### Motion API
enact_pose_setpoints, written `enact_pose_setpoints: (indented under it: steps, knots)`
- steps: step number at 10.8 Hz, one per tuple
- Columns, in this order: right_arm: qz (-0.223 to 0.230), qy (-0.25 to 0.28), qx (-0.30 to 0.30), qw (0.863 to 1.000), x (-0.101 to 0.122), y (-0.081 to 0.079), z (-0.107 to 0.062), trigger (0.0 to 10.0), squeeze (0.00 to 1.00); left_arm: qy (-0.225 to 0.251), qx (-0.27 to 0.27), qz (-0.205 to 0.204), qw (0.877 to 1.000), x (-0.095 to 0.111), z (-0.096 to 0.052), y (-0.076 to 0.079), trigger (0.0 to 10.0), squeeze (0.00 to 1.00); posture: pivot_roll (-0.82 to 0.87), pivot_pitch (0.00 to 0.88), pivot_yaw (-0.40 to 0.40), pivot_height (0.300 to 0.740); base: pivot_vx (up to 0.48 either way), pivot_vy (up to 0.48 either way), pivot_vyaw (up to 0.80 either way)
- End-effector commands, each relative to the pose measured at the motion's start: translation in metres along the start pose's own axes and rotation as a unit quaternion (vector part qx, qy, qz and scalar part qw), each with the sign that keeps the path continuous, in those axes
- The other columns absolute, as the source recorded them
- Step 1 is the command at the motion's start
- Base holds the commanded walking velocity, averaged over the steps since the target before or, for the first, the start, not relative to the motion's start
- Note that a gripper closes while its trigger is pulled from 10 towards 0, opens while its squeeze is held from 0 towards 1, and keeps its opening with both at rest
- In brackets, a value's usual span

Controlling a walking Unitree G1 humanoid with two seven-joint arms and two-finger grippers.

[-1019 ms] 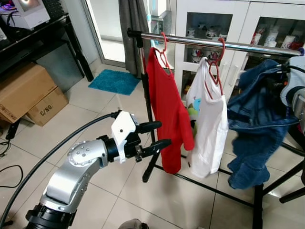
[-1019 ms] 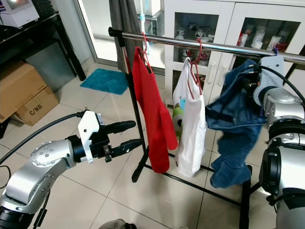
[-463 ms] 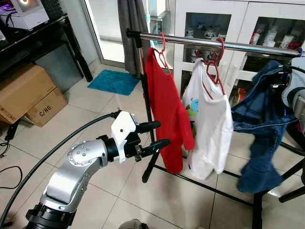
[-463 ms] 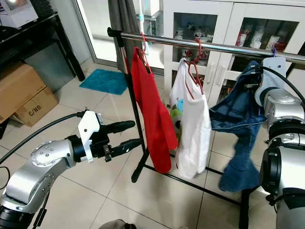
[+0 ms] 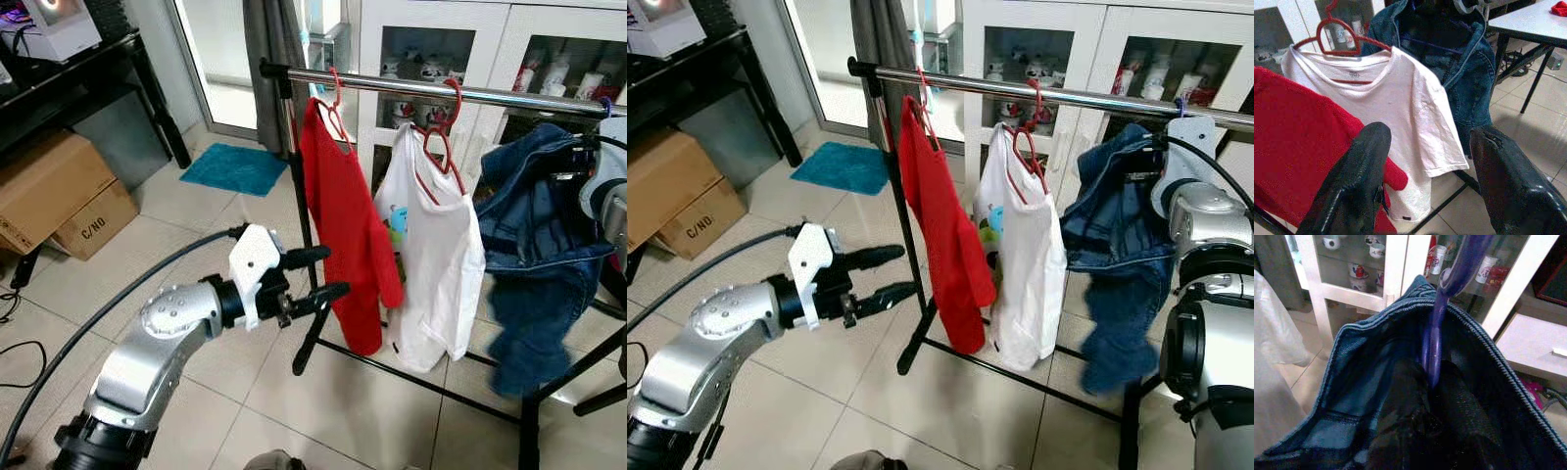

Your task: Hang hanger

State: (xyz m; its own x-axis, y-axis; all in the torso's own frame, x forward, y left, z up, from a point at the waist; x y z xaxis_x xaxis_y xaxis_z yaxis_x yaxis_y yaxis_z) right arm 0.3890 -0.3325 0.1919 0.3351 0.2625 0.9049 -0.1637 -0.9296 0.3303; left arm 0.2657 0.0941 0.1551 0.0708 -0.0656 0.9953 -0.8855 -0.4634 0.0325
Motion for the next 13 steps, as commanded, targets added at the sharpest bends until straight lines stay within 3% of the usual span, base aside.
enact_pose_setpoints:
  steps: [1,2,5,9,11,13]
  knots:
    - [0.015,0.007,0.006,1.000,0.005,-0.005,0.001,0.0,0.00,-0.007,0.005,0.006,1.000,-0.001,0.000,-0.003,10.0,0.00,-0.09,0.002,0.114,0.740,0.000,0.000,0.00]
    - [0.022,0.029,-0.002,0.999,0.009,-0.002,0.000,0.0,0.00,-0.004,0.011,0.005,1.000,-0.002,0.000,-0.003,10.0,0.00,-0.09,0.000,0.112,0.740,0.000,0.000,0.00]
    - [0.059,0.110,-0.021,0.992,0.023,0.001,-0.005,0.0,0.00,0.008,0.098,0.009,0.995,-0.008,0.004,-0.018,10.0,0.00,-0.10,0.000,0.124,0.740,0.000,0.000,0.00]
    - [0.065,0.184,-0.015,0.981,0.012,-0.022,-0.027,0.0,0.00,0.017,0.154,-0.016,0.988,-0.021,0.003,-0.025,10.0,0.00,-0.12,0.000,0.120,0.740,0.000,0.000,0.00]
    - [0.089,0.186,-0.024,0.978,-0.015,-0.045,-0.056,0.0,0.00,0.011,0.170,-0.020,0.985,-0.027,0.000,-0.027,10.0,0.00,-0.12,0.000,0.106,0.740,0.000,0.000,0.00]
    - [0.110,0.140,-0.032,0.983,-0.047,-0.072,-0.088,0.0,0.00,0.007,0.181,-0.020,0.983,-0.033,-0.004,-0.028,10.0,0.00,-0.14,0.000,0.097,0.740,-0.266,0.000,0.00]
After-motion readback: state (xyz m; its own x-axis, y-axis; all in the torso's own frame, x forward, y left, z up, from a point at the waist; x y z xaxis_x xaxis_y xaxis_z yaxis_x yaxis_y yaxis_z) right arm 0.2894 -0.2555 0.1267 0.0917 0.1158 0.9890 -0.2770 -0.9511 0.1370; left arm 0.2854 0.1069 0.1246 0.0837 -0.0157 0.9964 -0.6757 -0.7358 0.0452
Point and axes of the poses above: a point about 5 cm out from each wrist's last joint towards the gripper, its own z axis pointing out of the wrist towards the gripper, its own x axis along the axis of the wrist's last joint, y = z × x, the point moved 2 cm from there along z, pointing out of the wrist towards the gripper, and after that the axes turned 7 degrees about -z, right-handed, at the moved point
